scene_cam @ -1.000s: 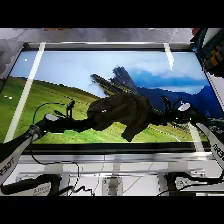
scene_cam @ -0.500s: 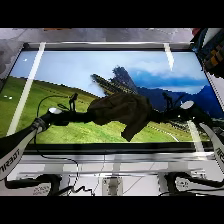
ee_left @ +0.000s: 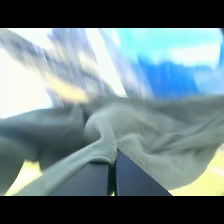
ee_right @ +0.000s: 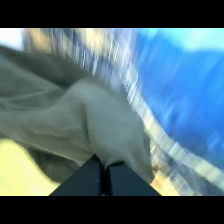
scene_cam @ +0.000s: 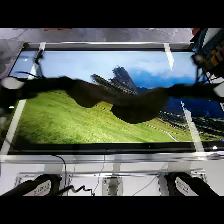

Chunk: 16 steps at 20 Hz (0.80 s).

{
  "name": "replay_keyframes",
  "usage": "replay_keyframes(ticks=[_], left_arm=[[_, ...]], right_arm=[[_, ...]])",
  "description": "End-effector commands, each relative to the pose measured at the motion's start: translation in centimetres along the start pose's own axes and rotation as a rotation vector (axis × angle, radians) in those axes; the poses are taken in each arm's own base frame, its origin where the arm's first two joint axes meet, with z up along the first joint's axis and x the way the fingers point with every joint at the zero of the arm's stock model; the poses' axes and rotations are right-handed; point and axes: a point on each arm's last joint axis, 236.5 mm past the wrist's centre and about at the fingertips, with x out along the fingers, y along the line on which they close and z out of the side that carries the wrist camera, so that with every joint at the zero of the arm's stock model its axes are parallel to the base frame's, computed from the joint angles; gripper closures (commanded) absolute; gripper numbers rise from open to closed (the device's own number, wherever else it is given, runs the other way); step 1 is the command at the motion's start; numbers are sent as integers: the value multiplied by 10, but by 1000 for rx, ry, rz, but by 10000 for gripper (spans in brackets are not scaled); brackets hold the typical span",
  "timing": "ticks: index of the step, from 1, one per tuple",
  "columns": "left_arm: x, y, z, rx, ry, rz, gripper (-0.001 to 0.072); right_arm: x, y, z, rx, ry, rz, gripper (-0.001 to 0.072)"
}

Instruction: Fold the clothes and pants, and hang the long-sleeved shirts on hangers.

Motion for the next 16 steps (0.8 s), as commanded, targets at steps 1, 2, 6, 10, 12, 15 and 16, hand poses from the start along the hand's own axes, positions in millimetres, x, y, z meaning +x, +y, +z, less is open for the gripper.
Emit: replay_keyframes(ticks=[1, 2, 6, 10, 12, 15, 16], left_arm=[[-75, -33, 63, 138, -185, 61, 691], [-93, -45, 71, 178, -226, 74, 691], [-171, -92, 101, 322, -425, 150, 691], [-268, -155, 124, 453, -714, 258, 691], [-316, -189, 127, 516, -869, 303, 691], [-363, -214, 122, 611, -995, 413, 692], [-364, -211, 121, 625, -987, 439, 692]], right_arm=[[-88, 17, 66, -102, -249, -78, 697], [-110, 25, 77, -125, -305, -86, 697], [-197, 59, 101, -204, -498, -111, 697], [-287, 96, 102, -280, -690, -136, 697], [-324, 115, 95, -310, -773, -135, 698], [-348, 125, 92, -328, -830, -143, 699], [-343, 121, 96, -322, -822, -147, 700]])
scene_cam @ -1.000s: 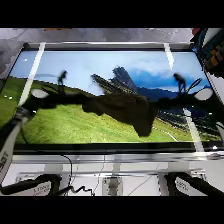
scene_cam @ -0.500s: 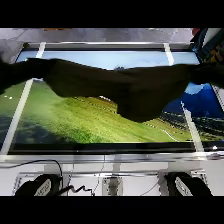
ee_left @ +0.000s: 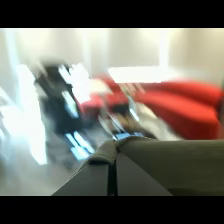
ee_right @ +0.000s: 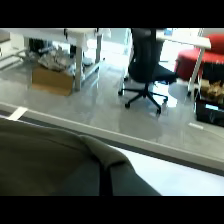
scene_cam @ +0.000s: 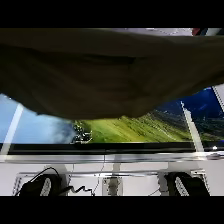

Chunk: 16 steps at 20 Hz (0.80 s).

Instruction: Fold the clothes and pants, and hang the long-sleeved shirts on hangers.

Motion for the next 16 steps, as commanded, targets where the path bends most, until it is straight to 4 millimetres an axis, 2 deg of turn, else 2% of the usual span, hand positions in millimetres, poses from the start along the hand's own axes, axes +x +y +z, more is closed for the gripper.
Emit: replay_keyframes(ticks=[1, 3, 5, 7, 9, 10, 13, 14, 15, 16], left_arm=[[-22, 9, 25, 102, -71, 96, 692], [4, 18, -16, 25, 50, 64, 692], [36, 25, -90, -83, 268, -4, 692], [61, 30, -187, -193, 538, -92, 691], [76, 35, -284, -319, 769, -152, 691], [83, 37, -333, -376, 861, -168, 691], [94, 31, -466, -440, 1054, -212, 691], [97, 28, -506, -463, 1095, -200, 691], [100, 27, -536, -490, 1111, -171, 691], [105, 26, -560, -524, 1108, -135, 691]], right_arm=[[-4, -3, 9, -8, -23, -15, 700], [36, -15, -14, 36, 57, -7, 701], [88, -30, -52, 105, 170, 8, 700], [147, -40, -113, 173, 326, 41, 699], [201, -45, -188, 259, 495, 81, 698], [222, -46, -226, 297, 569, 94, 698], [268, -46, -341, 400, 775, 116, 697], [279, -47, -371, 427, 815, 113, 697], [290, -47, -401, 453, 845, 105, 697], [299, -49, -421, 478, 850, 93, 697]])
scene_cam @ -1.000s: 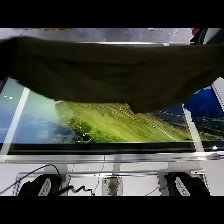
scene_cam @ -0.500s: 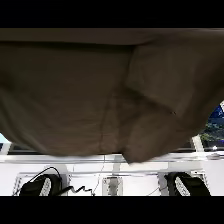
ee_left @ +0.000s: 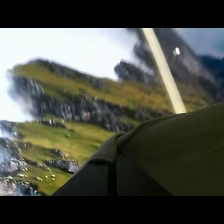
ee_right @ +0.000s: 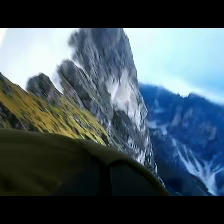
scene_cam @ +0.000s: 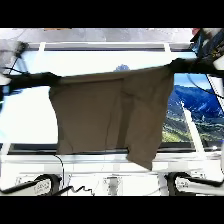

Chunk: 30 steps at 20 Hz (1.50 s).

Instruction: Fold the clothes and pants, and hang the long-sleeved shirts on hangers.

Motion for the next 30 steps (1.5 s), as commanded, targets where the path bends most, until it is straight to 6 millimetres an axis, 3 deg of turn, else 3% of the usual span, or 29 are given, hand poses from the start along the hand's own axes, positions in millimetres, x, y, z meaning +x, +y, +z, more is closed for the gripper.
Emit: replay_keyframes(ticks=[1, 4, 7, 8, 9, 10, 12, 13, 14, 15, 18, 20, 22, 24, 27, 30], left_arm=[[93, 41, -43, -135, 46, 26, 691], [110, 62, -23, -206, -81, 109, 691], [106, 73, -3, -190, -160, 173, 677], [106, 72, -3, -189, -160, 172, 485], [106, 71, -4, -190, -155, 166, 64], [105, 68, -5, -192, -147, 156, -5], [91, 60, -3, -167, -121, 121, -9], [79, 56, -2, -137, -103, 110, -8], [64, 54, -1, -93, -80, 107, -7], [44, 52, -2, -39, -48, 111, -5], [-20, 52, -5, 65, 26, 139, 9], [-61, 53, -3, 50, 22, 149, 104], [-90, 58, -7, 25, 20, 167, 104], [-103, 66, -28, -54, 54, 168, 104], [-103, 75, -81, -177, 150, 141, 104], [-90, 76, -130, -272, 230, 117, 104]], right_arm=[[91, -34, -40, 123, 84, 11, 697], [116, -49, -26, 190, -12, -4, 697], [115, -61, -6, 192, -102, -44, 687], [116, -60, -9, 188, -91, -42, 526], [116, -59, -13, 184, -72, -40, 275], [114, -59, -19, 178, -44, -36, 200], [100, -68, -36, 144, 40, -54, 205], [88, -78, -46, 126, 93, -73, 257], [72, -92, -61, 114, 161, -99, 306], [55, -106, -78, 119, 234, -118, 305], [6, -132, -149, 226, 506, -77, 305], [-16, -131, -195, 347, 637, 5, 305], [-20, -115, -223, 452, 676, 128, 305], [-12, -94, -243, 515, 672, 247, 305], [9, -75, -277, 556, 662, 302, 304], [27, -64, -297, 573, 640, 300, 305]])
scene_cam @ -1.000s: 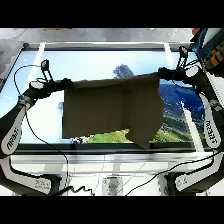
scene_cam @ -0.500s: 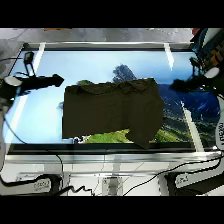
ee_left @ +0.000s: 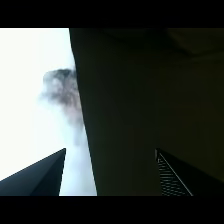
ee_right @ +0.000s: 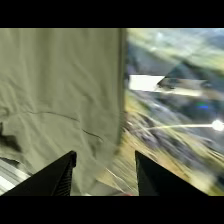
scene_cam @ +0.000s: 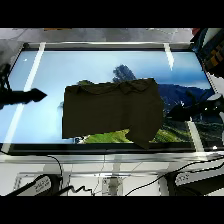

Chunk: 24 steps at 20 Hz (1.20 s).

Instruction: Fold the clothes and pants, and hang the long-sleeved shirts on hangers.

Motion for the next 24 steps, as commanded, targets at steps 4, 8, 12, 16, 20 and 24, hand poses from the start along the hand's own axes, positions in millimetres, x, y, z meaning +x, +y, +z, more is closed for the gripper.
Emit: replay_keyframes(ticks=[4, 8, 12, 16, 20, 24], left_arm=[[27, 3, -88, -154, 178, -60, 104], [40, -2, -130, -215, 260, -88, 104], [47, -7, -161, -259, 318, -108, 104], [55, -6, -184, -294, 345, -101, 104], [62, -4, -203, -298, 361, -91, 117], [66, -5, -219, -311, 378, -85, 173]], right_arm=[[44, -2, -15, -14, -19, 34, 343], [53, -6, -17, -19, -42, 34, 418], [51, 12, -3, -60, -103, 102, 697], [47, 19, 3, -61, -130, 116, 697], [42, 22, 5, -74, -146, 110, 697], [38, 24, 7, -82, -157, 105, 697]])
